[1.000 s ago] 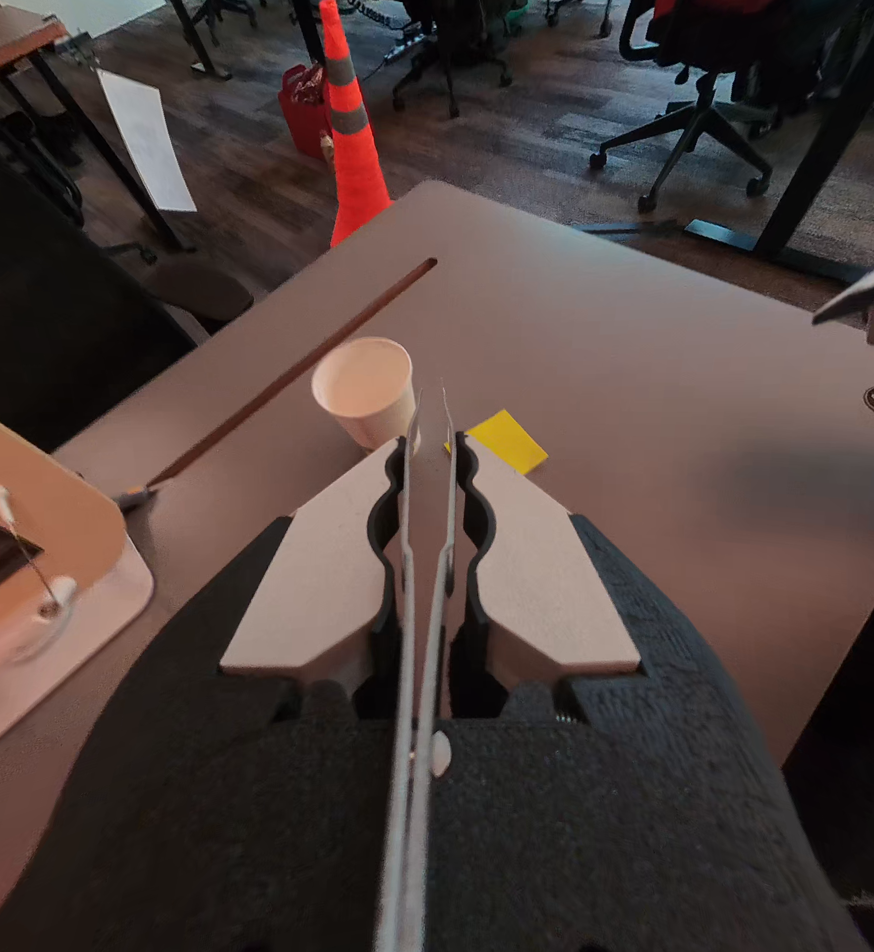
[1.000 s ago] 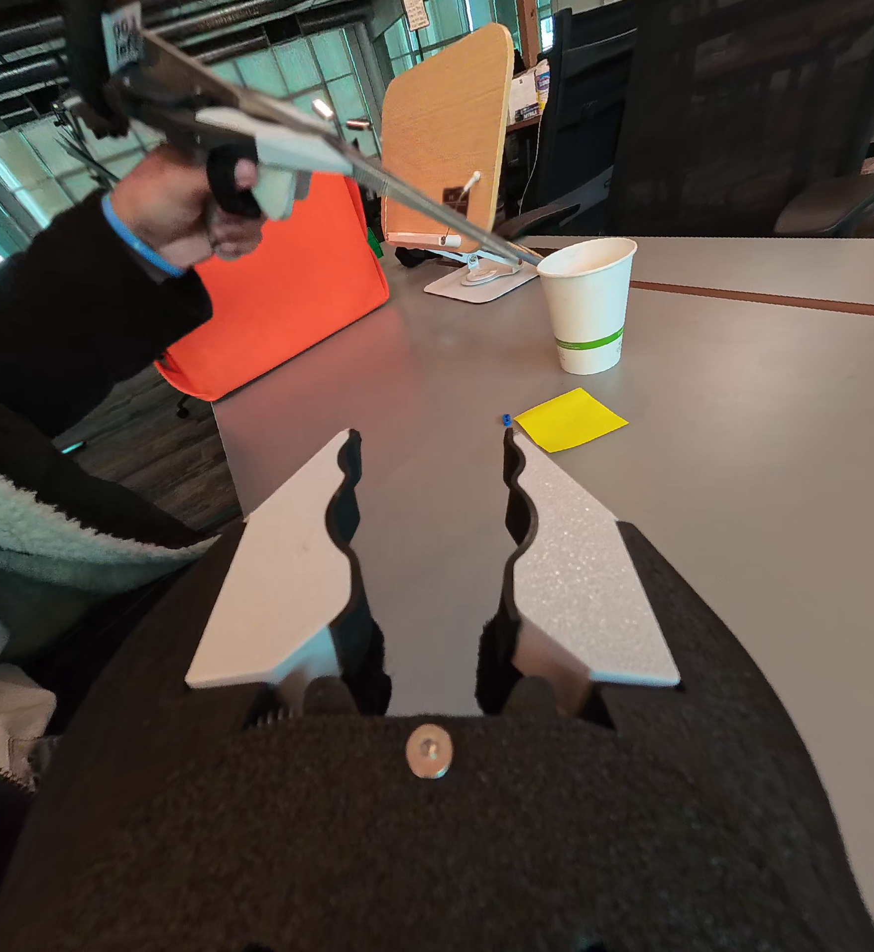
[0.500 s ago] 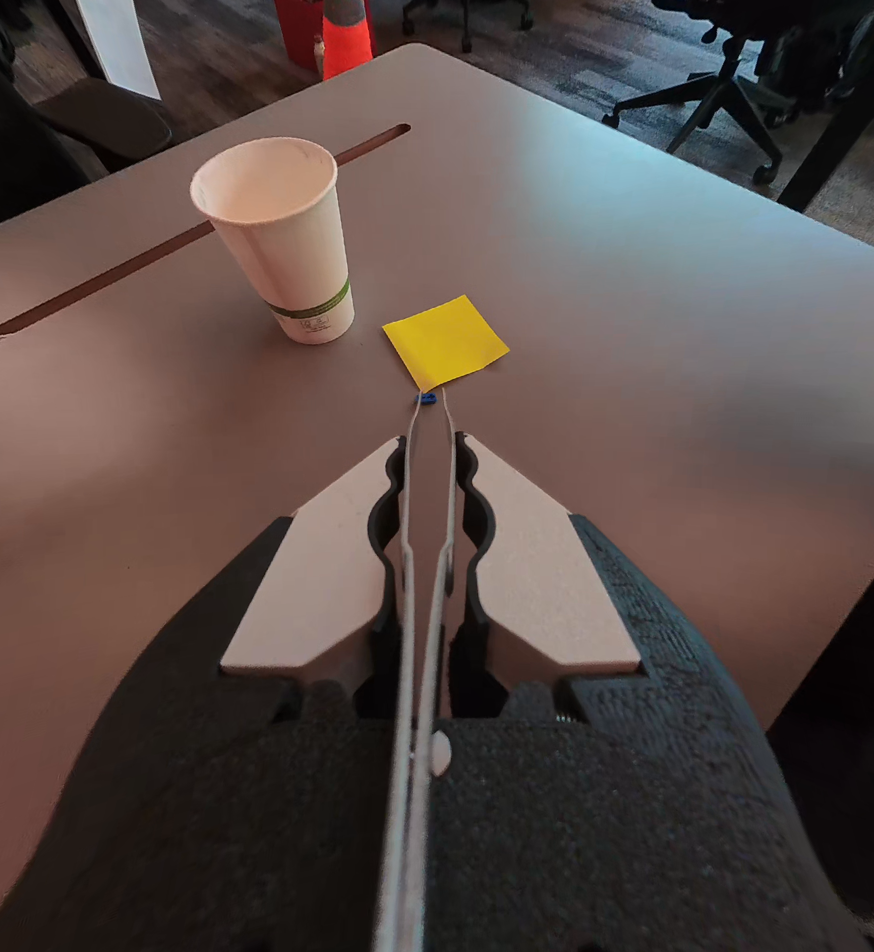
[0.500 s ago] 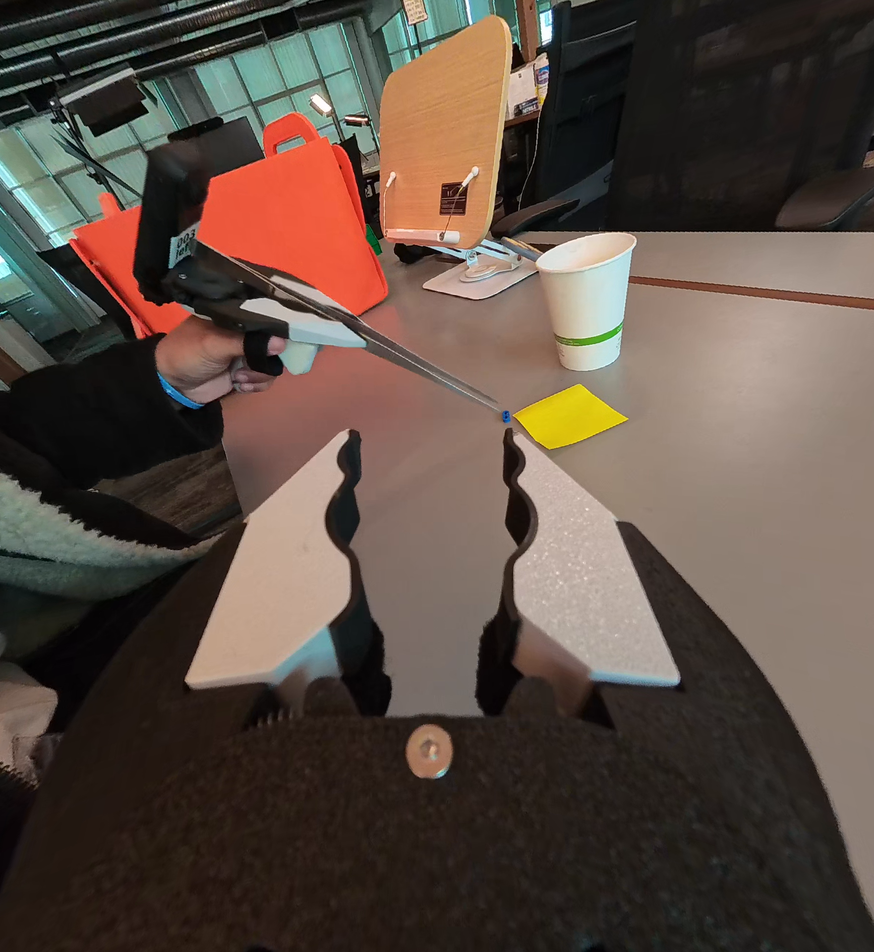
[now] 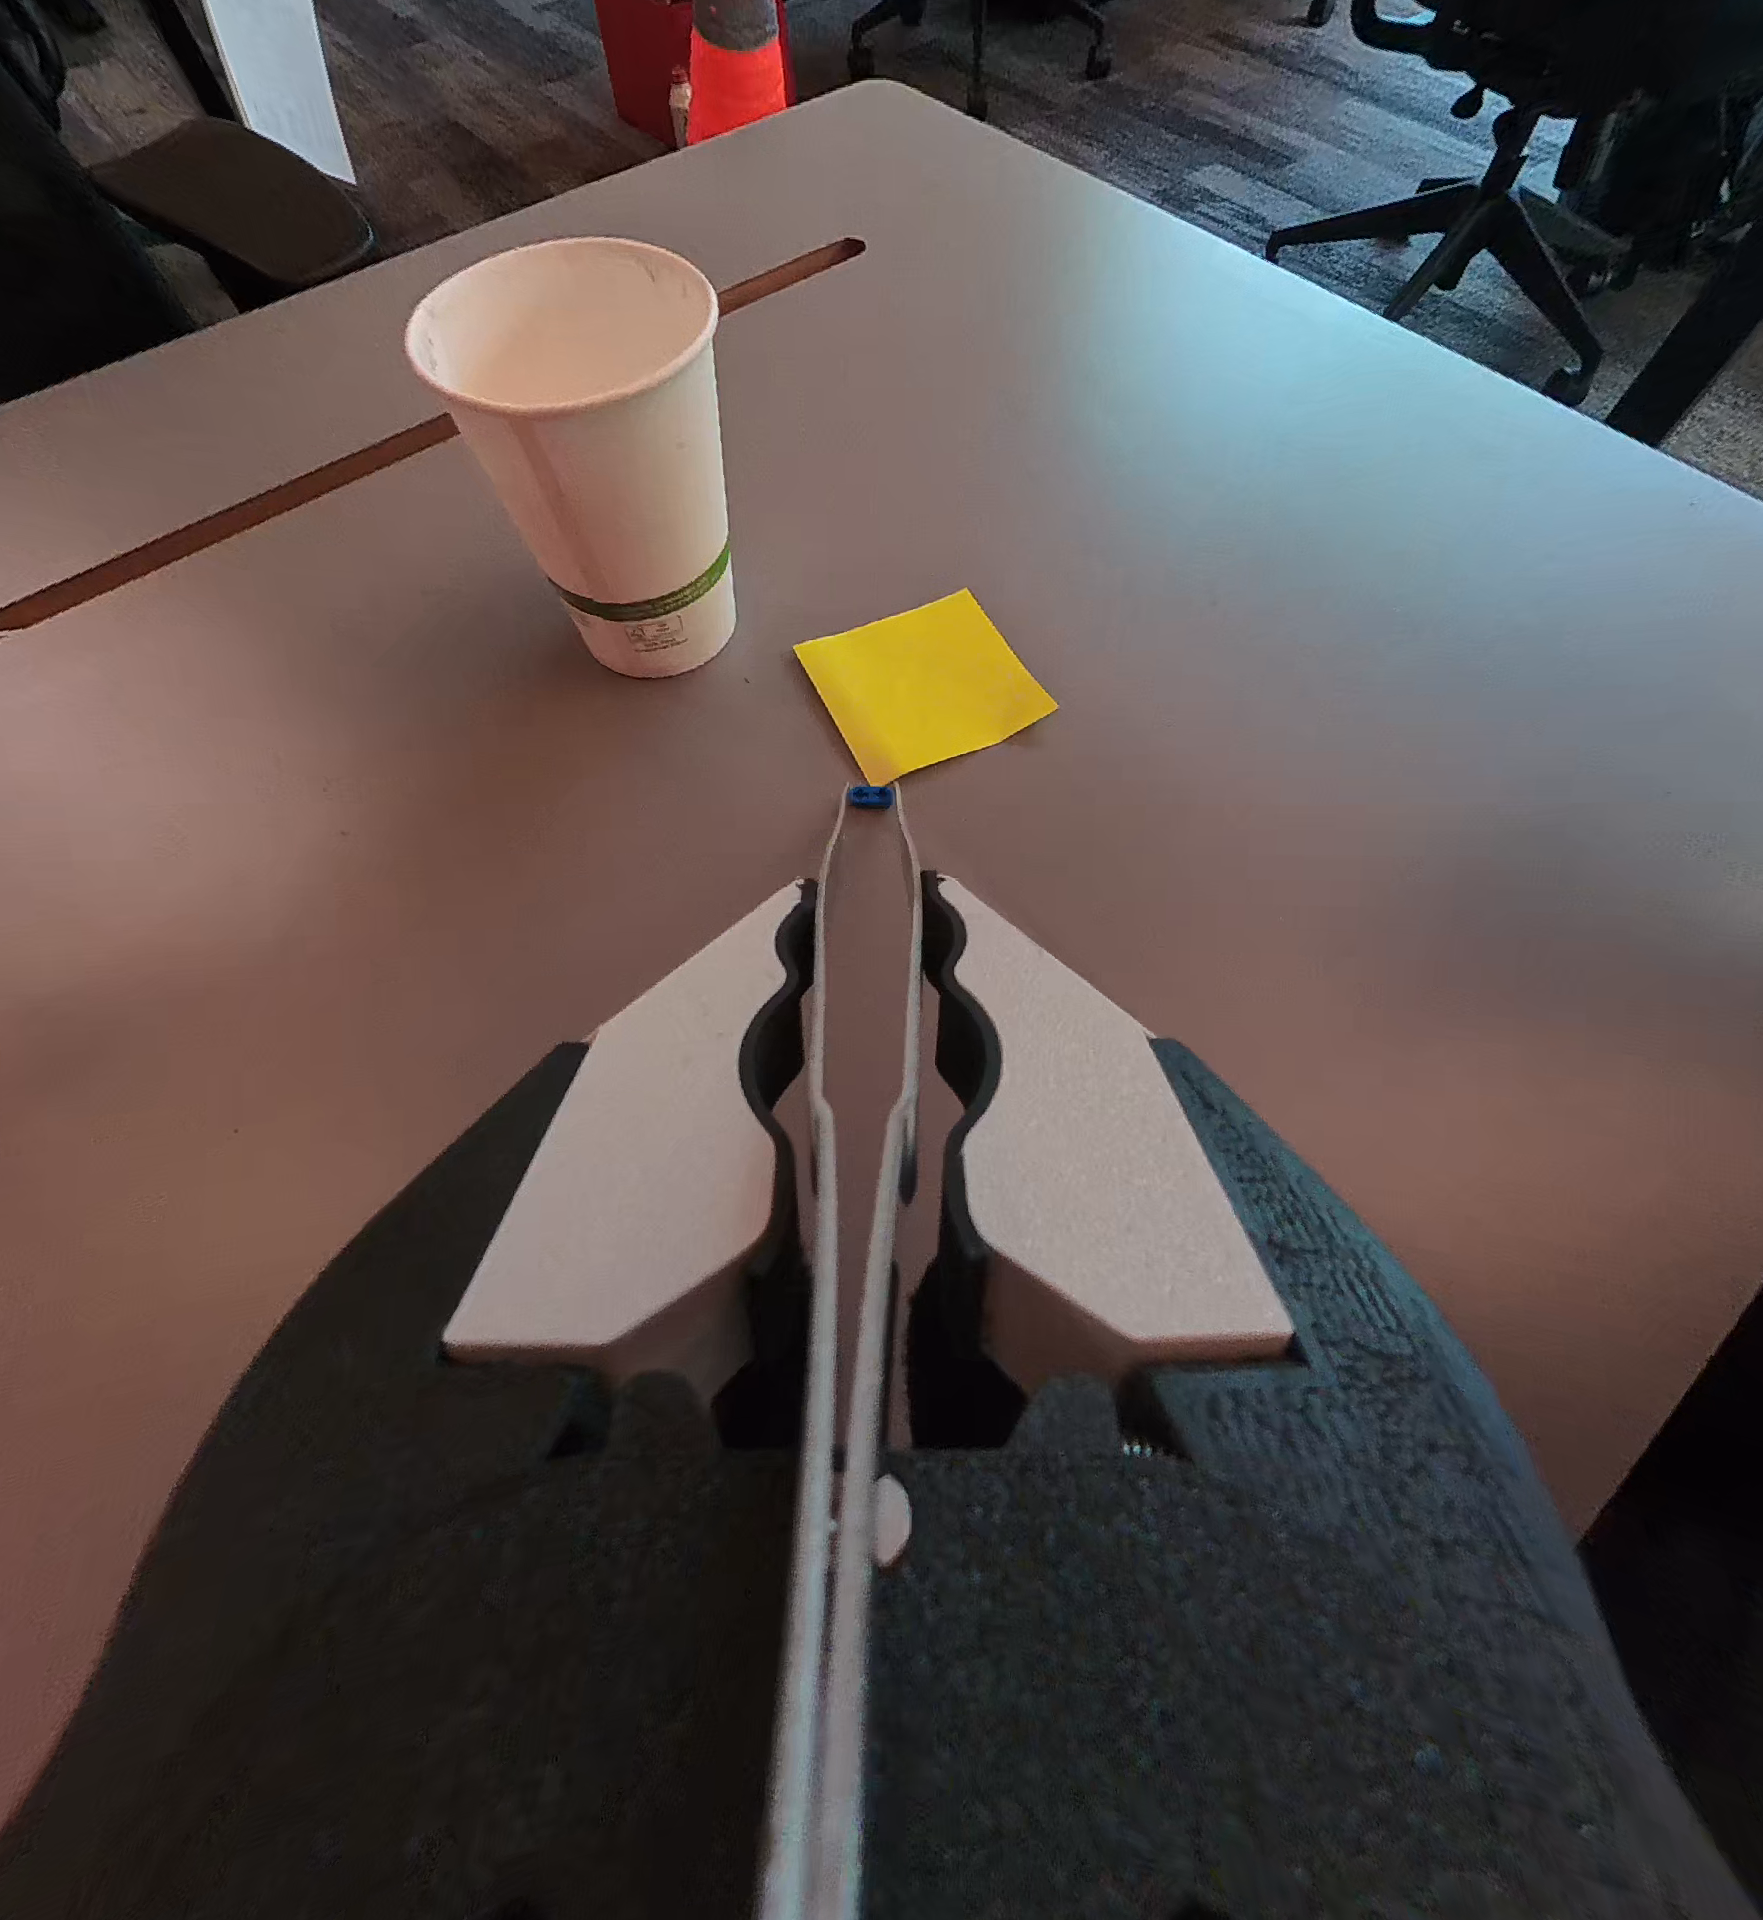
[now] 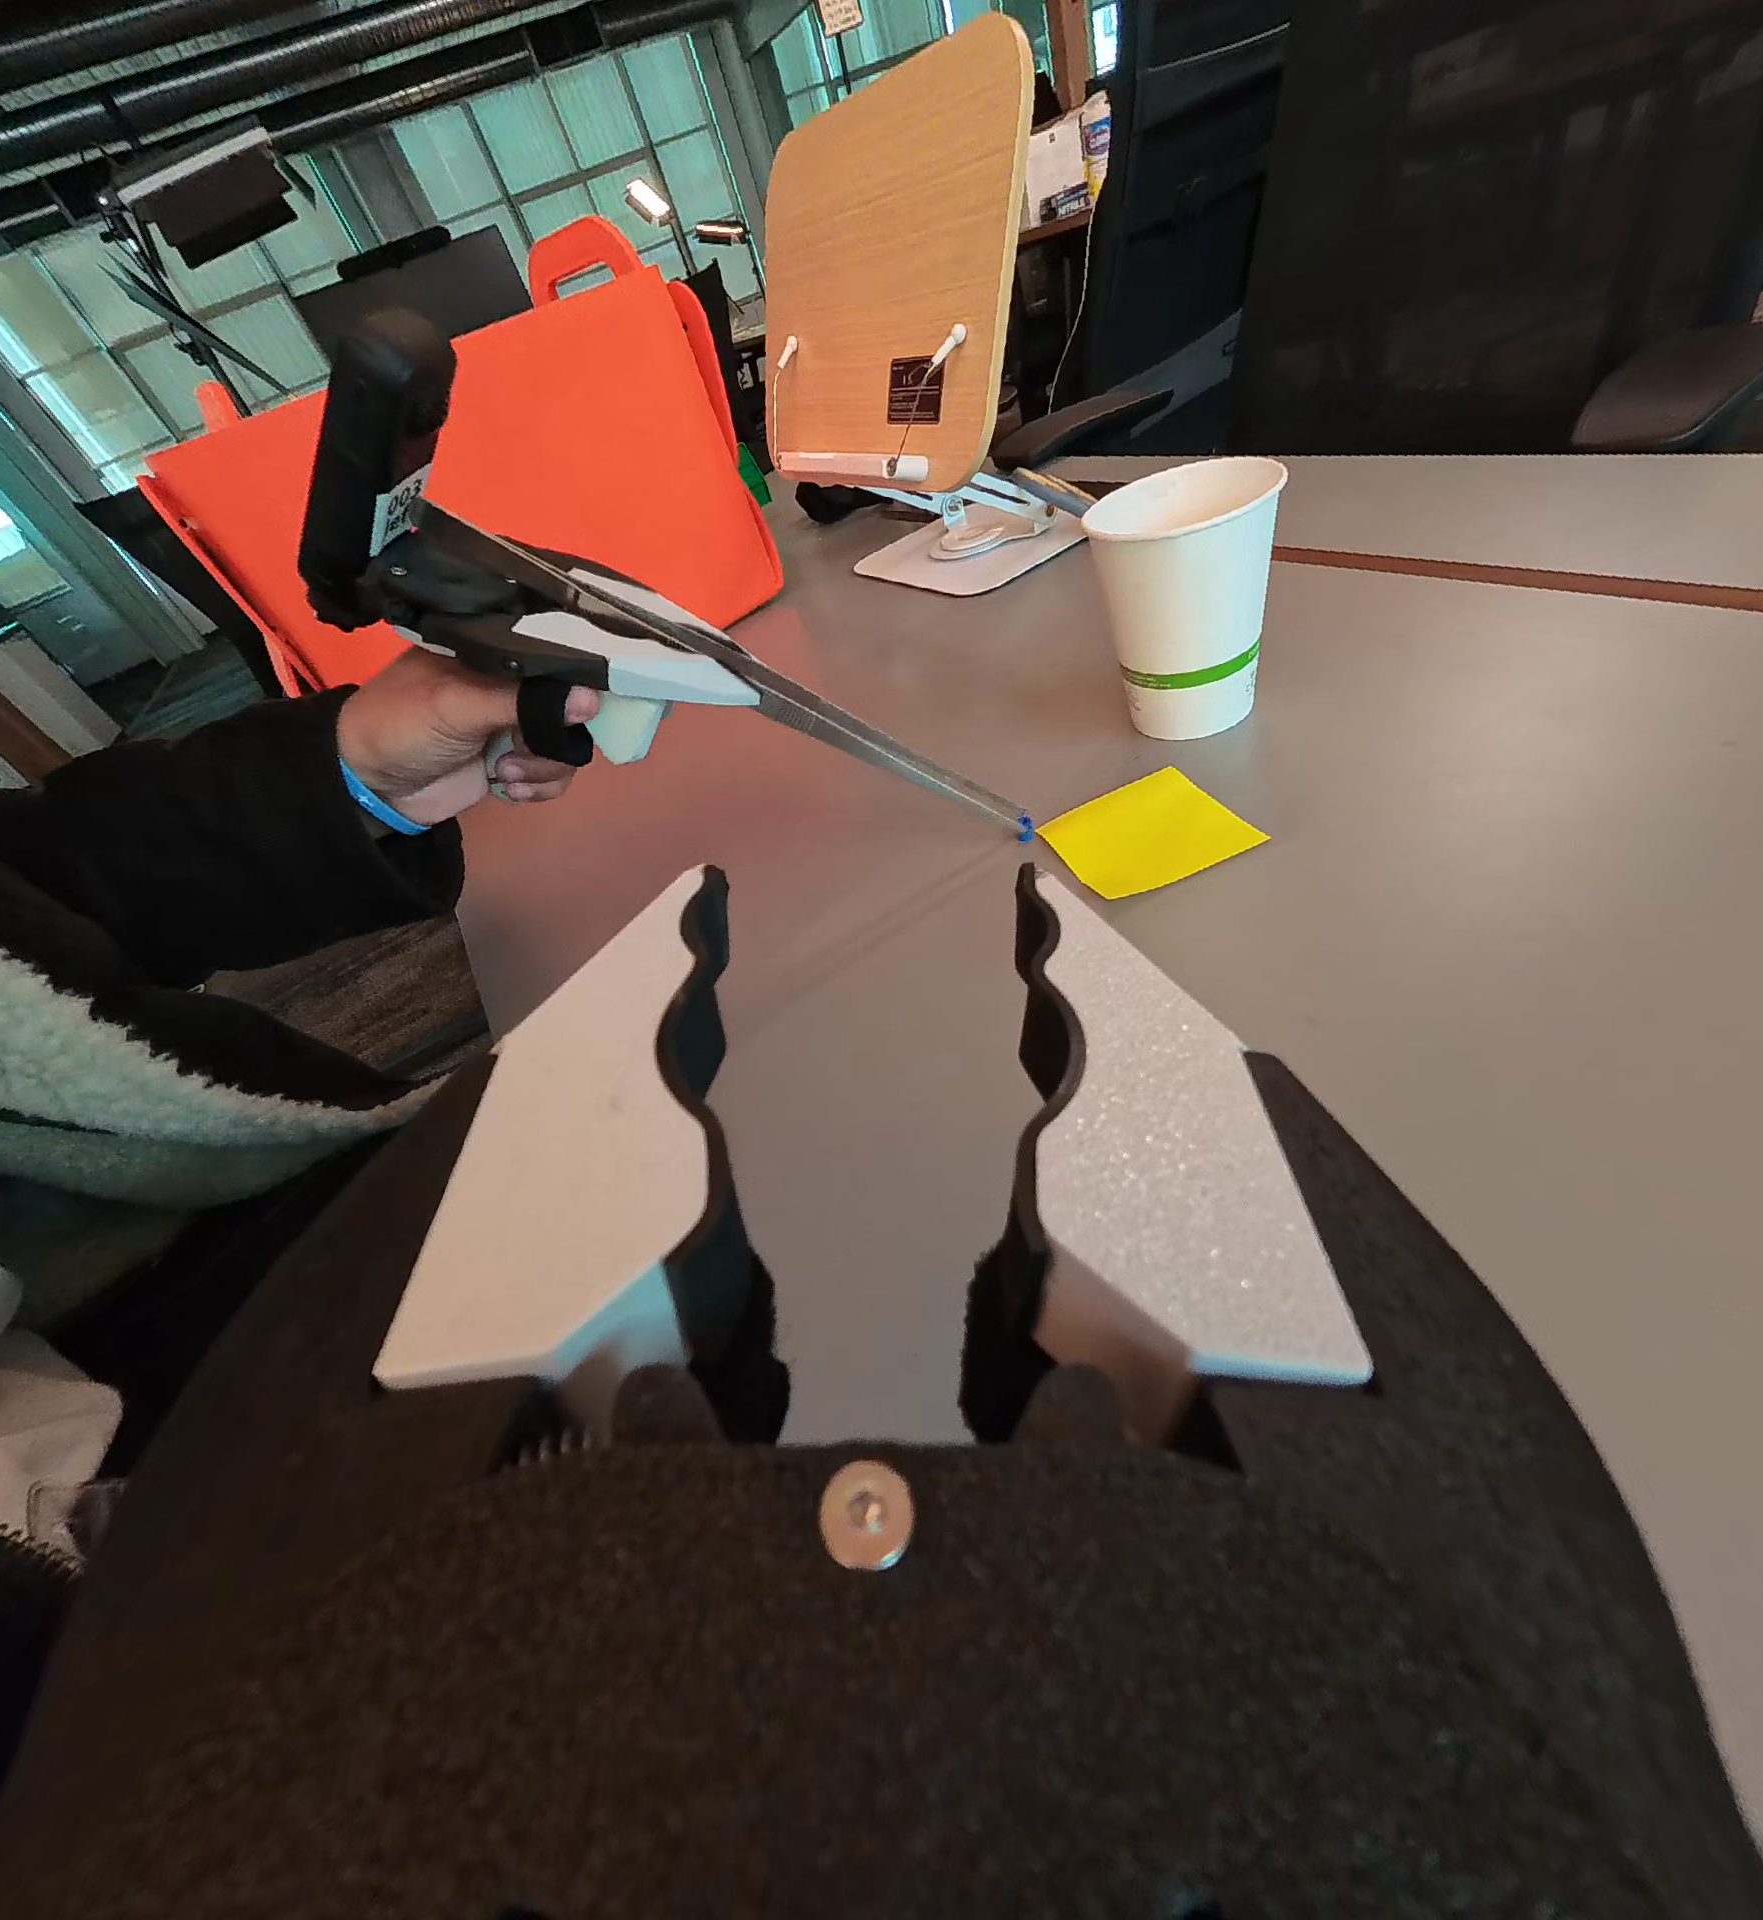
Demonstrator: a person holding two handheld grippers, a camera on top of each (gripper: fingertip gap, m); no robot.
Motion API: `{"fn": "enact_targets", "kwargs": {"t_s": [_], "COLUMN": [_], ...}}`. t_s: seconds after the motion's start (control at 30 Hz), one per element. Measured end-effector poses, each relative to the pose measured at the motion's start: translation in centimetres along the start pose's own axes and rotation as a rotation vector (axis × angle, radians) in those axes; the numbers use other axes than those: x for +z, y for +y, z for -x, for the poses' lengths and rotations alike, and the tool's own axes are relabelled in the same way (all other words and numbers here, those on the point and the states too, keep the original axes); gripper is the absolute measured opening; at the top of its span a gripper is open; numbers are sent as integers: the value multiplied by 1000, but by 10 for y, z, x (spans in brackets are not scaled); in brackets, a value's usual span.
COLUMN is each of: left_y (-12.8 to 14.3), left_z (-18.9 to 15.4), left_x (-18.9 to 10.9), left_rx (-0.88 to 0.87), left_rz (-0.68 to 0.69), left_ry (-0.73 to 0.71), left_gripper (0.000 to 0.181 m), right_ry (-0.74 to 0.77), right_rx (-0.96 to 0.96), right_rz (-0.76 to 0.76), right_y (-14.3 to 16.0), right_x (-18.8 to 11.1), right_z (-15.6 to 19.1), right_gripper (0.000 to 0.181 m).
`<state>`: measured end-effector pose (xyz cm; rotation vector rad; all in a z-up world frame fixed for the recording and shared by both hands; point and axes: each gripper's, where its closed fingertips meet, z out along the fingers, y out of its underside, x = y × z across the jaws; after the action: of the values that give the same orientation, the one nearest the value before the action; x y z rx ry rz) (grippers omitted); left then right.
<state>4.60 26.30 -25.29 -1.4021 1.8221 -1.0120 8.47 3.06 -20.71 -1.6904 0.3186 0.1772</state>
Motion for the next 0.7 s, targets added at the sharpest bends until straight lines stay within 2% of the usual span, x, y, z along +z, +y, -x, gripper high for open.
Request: {"fn": "enact_targets", "kwargs": {"t_s": [0.7], "left_y": [4], "left_z": [0], "left_x": [5], "left_rx": [-4], "left_rz": [-2], "left_ry": [12], "left_gripper": [20], "right_ry": [-4], "right_rx": [4], "right_rz": [3], "right_y": [1], "right_x": [0], "right_z": [0], "right_gripper": [55]}}
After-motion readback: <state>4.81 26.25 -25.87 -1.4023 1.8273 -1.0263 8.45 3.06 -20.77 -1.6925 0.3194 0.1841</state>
